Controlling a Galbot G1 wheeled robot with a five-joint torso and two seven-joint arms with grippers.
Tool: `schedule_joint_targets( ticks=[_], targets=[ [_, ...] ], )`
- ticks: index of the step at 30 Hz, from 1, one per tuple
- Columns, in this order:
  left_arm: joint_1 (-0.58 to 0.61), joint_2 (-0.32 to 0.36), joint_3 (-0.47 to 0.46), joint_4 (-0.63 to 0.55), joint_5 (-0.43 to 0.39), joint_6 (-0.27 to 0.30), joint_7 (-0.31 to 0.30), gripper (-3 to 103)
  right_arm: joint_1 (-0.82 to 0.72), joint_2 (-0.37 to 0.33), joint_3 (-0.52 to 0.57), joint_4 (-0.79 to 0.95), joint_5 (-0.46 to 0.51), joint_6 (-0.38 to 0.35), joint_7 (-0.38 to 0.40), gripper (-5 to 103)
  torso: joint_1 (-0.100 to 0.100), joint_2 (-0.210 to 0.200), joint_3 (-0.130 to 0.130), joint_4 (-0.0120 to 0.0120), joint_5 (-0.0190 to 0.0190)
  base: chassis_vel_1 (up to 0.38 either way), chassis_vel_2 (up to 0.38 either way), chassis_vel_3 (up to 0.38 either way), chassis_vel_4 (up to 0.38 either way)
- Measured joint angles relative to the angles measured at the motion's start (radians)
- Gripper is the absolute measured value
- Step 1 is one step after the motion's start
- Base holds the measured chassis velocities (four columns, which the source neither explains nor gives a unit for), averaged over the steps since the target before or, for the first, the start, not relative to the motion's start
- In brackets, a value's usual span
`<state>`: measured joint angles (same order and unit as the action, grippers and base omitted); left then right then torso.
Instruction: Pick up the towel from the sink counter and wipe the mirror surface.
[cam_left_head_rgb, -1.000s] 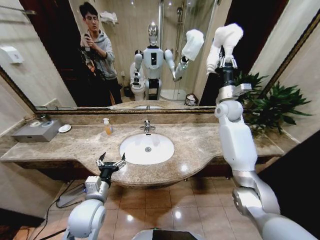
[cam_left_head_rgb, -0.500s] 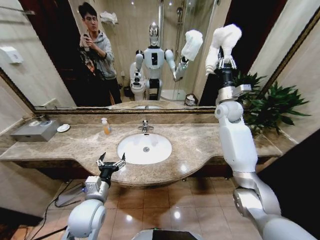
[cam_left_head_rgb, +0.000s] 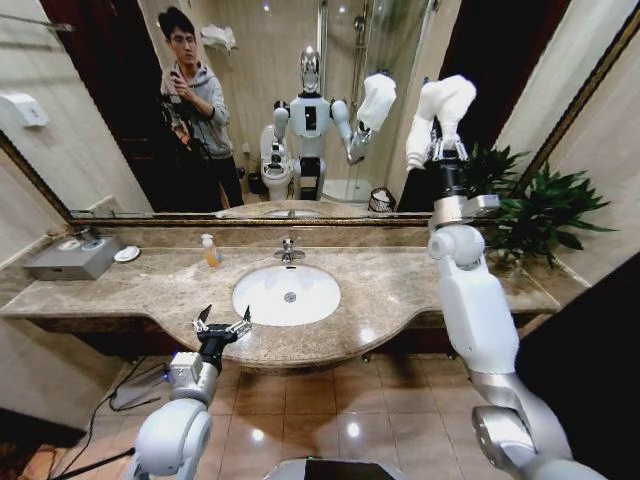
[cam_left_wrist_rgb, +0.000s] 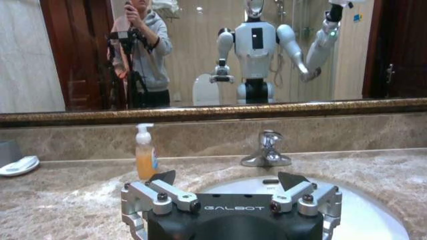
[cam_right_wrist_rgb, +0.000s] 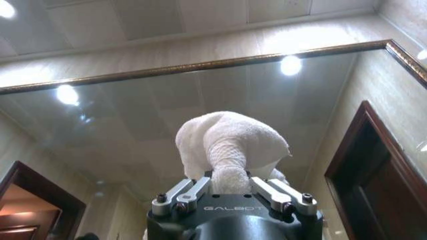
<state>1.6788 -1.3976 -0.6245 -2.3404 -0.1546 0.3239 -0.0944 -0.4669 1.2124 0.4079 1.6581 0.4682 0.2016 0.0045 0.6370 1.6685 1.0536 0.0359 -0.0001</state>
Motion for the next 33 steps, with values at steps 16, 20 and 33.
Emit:
schedule_joint_targets(
  ticks=[16,20,33],
  targets=[
    [0.000,0.000,0.000,0.000,0.000,0.000,0.000,100,0.013,-0.023,0.005,0.034,0.025,-0.006,0.011,13,0.002,-0.001,0.001,0.0006,-0.0002,-0.129,0.137,0.128,-0.106],
    [0.000,0.000,0.000,0.000,0.000,0.000,0.000,100,0.072,-0.031,0.005,0.005,0.053,0.013,0.003,13,0.001,-0.001,0.000,-0.0005,-0.0003,-0.063,0.078,0.029,0.003],
    [0.000,0.000,0.000,0.000,0.000,0.000,0.000,100,0.293,0.057,-0.054,-0.239,0.059,0.071,-0.036,13,0.000,0.000,0.000,0.0002,0.0000,0.024,-0.016,-0.018,0.018]
  ],
)
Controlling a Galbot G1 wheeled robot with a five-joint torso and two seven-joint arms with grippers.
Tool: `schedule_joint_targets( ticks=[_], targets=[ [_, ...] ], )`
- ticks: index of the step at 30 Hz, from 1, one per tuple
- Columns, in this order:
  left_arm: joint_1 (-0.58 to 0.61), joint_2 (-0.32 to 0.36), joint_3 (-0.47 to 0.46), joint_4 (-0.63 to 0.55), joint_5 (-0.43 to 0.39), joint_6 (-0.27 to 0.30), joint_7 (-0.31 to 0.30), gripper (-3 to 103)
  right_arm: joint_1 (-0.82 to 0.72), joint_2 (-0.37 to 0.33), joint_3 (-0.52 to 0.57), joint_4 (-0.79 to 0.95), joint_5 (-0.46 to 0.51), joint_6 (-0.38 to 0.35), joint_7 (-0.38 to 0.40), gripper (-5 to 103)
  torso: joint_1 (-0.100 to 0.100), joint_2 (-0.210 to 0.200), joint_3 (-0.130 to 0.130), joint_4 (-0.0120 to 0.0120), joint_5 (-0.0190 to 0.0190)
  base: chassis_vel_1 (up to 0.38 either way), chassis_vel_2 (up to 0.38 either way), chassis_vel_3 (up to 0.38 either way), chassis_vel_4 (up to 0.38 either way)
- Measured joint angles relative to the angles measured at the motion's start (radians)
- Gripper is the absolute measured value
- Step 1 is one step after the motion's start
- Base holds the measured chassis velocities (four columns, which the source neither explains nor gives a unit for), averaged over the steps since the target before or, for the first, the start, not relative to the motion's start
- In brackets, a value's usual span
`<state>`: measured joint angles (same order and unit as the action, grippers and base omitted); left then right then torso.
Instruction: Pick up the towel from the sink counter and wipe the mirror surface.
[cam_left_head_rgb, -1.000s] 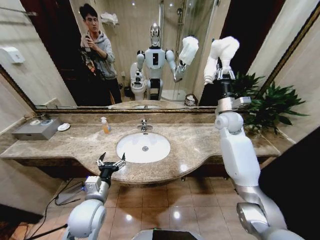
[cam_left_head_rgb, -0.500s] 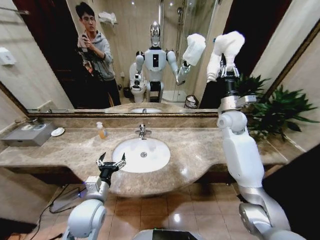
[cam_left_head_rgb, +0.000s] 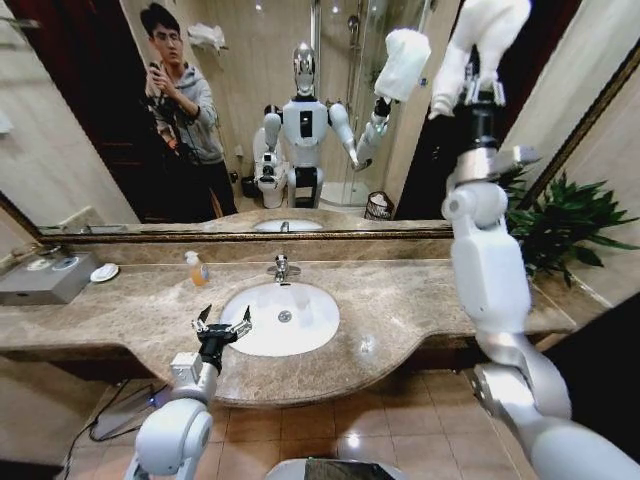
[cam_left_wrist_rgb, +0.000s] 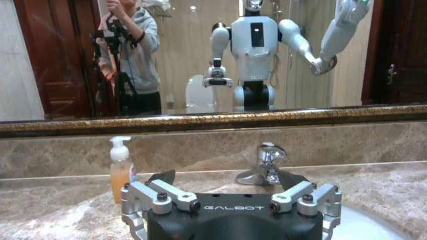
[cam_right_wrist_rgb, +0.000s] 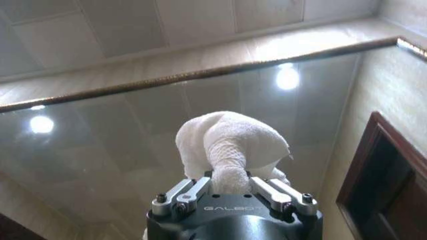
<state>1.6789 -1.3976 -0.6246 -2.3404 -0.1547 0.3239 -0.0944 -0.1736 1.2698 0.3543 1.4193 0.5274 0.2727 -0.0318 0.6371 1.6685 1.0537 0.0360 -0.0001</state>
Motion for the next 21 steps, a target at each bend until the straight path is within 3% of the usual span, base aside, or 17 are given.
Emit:
schedule_joint_targets(
  ticks=[7,21],
  targets=[
    [0.000,0.000,0.000,0.000,0.000,0.000,0.000,100,0.019,0.111,-0.026,-0.095,-0.066,0.025,-0.016,13,0.001,0.000,0.000,0.0000,-0.0002,0.000,0.000,0.000,0.000],
    [0.000,0.000,0.000,0.000,0.000,0.000,0.000,100,0.054,0.229,-0.027,-0.245,-0.178,0.092,-0.045,13,0.000,0.000,0.000,-0.0003,-0.0002,0.000,0.000,0.000,0.000]
  ],
)
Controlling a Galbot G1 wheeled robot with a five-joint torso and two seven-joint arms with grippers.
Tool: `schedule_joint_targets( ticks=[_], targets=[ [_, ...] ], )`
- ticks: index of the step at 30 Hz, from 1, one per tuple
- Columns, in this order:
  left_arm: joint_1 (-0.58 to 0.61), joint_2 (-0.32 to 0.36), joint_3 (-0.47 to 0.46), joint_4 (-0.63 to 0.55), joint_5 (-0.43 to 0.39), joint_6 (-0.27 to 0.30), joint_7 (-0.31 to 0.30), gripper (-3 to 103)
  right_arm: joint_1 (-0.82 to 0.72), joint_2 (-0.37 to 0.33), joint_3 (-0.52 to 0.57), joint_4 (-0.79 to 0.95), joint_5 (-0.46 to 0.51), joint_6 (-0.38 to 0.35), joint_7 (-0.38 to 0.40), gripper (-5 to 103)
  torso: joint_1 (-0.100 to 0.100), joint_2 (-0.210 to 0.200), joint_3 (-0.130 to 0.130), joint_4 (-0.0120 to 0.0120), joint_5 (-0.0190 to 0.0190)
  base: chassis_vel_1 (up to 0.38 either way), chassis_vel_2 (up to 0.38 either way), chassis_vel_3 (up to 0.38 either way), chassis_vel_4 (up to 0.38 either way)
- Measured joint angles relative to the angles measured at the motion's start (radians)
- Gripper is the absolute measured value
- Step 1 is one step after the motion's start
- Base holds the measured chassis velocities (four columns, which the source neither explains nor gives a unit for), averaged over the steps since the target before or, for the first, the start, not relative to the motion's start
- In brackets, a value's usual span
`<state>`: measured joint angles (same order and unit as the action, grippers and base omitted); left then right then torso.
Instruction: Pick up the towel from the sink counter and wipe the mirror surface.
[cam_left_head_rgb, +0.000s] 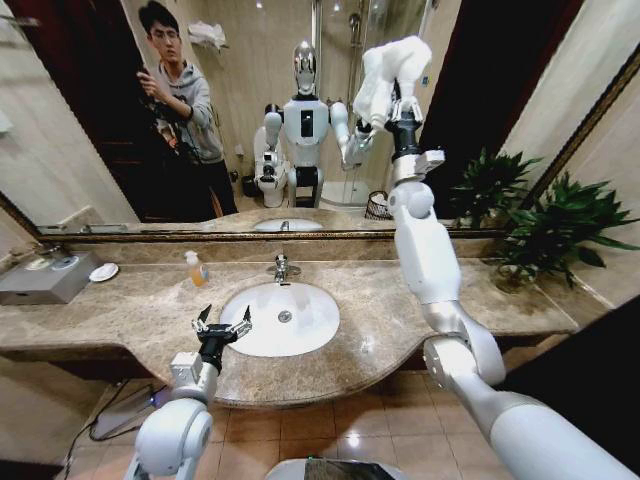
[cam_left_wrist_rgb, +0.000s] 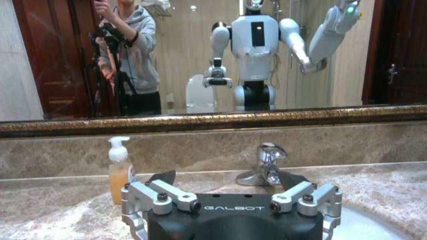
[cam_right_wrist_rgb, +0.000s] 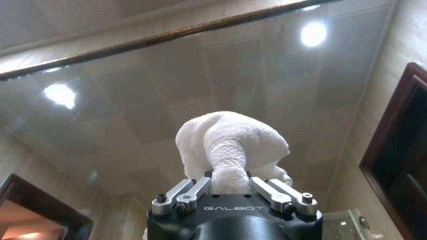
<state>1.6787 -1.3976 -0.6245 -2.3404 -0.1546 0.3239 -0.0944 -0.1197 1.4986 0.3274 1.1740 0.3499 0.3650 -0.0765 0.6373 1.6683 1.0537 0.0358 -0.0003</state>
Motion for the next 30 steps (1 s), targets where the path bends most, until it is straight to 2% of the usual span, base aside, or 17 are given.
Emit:
schedule_joint_targets(
  ticks=[13,20,24,30],
  targets=[
    [0.000,0.000,0.000,0.000,0.000,0.000,0.000,100,0.021,0.067,-0.023,-0.077,-0.065,0.032,-0.019,13,0.000,0.000,0.000,-0.0001,0.0000,0.000,0.000,0.000,0.000],
    [0.000,0.000,0.000,0.000,0.000,0.000,0.000,100,0.082,0.109,-0.061,-0.168,-0.110,0.060,-0.050,13,0.000,0.000,0.000,0.0005,-0.0002,0.000,0.000,0.000,0.000],
    [0.000,0.000,0.000,0.000,0.000,0.000,0.000,100,0.105,0.107,-0.054,-0.209,-0.121,0.073,-0.054,13,0.000,0.000,0.000,0.0004,-0.0001,0.000,0.000,0.000,0.000],
    [0.000,0.000,0.000,0.000,0.000,0.000,0.000,100,0.113,0.039,0.001,-0.233,-0.093,0.077,-0.034,13,0.000,0.000,0.000,0.0000,0.0003,0.000,0.000,0.000,0.000]
  ],
)
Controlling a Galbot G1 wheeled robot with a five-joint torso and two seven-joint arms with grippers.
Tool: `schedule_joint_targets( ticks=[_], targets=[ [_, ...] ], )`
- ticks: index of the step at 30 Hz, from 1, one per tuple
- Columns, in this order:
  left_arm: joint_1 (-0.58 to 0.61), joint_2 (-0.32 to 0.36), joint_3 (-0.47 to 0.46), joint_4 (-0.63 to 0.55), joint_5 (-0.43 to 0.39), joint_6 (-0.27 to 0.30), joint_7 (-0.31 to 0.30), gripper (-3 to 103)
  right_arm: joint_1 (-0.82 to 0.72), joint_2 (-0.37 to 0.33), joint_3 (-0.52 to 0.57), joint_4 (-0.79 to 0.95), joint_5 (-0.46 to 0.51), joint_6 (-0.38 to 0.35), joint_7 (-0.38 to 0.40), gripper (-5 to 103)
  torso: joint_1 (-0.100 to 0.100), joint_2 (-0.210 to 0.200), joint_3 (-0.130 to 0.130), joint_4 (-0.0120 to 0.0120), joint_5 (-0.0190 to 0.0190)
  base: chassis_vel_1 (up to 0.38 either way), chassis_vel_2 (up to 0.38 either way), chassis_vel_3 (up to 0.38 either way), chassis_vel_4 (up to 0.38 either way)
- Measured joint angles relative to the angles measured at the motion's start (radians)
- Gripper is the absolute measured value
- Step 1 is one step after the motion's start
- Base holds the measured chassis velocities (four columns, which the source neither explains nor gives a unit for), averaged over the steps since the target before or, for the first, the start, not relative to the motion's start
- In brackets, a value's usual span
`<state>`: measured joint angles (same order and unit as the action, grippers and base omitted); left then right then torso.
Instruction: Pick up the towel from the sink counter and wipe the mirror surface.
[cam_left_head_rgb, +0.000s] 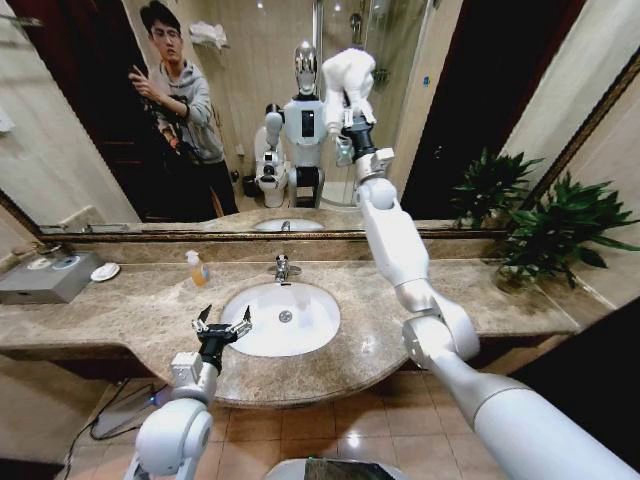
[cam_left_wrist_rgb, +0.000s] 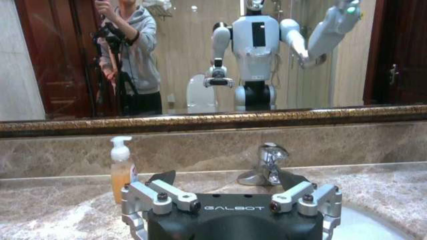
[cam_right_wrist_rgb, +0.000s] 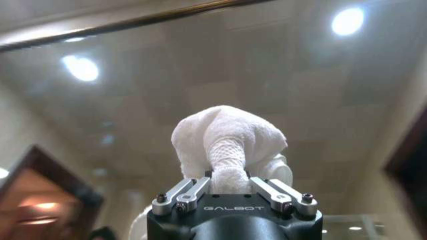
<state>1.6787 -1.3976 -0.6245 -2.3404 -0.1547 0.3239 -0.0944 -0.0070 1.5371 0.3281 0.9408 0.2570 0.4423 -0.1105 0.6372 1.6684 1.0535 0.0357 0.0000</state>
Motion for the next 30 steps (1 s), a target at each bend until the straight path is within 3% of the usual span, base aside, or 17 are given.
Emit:
schedule_joint_targets(
  ticks=[9,15,20,30],
  targets=[
    [0.000,0.000,0.000,0.000,0.000,0.000,0.000,100,-0.075,-0.162,0.125,0.166,0.085,-0.022,0.053,13,0.000,0.000,0.000,-0.0008,0.0005,0.000,0.000,0.000,0.000],
    [0.000,0.000,0.000,0.000,0.000,0.000,0.000,100,-0.085,-0.211,0.146,0.166,0.085,-0.022,0.055,13,0.000,0.000,0.000,-0.0006,0.0003,0.000,0.000,0.000,0.000],
    [0.000,0.000,0.000,0.000,0.000,0.000,0.000,100,-0.085,-0.156,0.114,0.109,0.052,-0.017,0.035,13,0.000,0.000,0.000,0.0008,0.0000,0.000,0.000,0.000,0.000],
    [0.000,0.000,0.000,0.000,0.000,0.000,0.000,100,-0.094,-0.017,0.068,0.099,-0.010,-0.016,0.001,13,0.000,0.000,0.000,0.0002,-0.0002,0.000,0.000,0.000,0.000]
  ],
)
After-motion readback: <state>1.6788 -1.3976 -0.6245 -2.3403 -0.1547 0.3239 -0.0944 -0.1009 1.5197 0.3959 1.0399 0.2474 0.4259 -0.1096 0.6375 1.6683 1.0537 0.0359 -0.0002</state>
